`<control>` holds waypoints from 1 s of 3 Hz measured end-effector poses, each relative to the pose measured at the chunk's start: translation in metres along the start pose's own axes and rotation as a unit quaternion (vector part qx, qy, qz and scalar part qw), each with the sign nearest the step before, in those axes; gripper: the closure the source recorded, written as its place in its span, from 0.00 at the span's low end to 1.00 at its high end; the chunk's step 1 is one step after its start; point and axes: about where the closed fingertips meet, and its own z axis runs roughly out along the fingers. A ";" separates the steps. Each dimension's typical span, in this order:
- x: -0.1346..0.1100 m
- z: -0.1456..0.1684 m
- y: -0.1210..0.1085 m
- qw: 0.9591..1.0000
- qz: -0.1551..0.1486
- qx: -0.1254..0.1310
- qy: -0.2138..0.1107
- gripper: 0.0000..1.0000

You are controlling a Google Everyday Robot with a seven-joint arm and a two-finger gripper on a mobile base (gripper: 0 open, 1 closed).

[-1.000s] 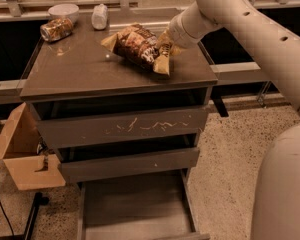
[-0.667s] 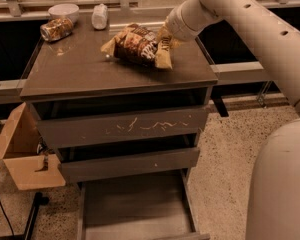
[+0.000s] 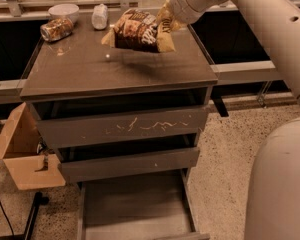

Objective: Place brown chip bag into bottom drawer

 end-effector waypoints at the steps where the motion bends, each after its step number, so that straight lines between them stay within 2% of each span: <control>1: 0.004 -0.027 -0.018 1.000 -0.010 0.011 0.013 1.00; 2: 0.002 -0.057 -0.029 1.000 -0.013 0.015 0.019 1.00; 3: -0.008 -0.099 -0.027 1.000 -0.008 0.010 0.024 1.00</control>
Offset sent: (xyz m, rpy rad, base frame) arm -0.0517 -0.0201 0.0995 -0.0008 -0.0872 -0.0111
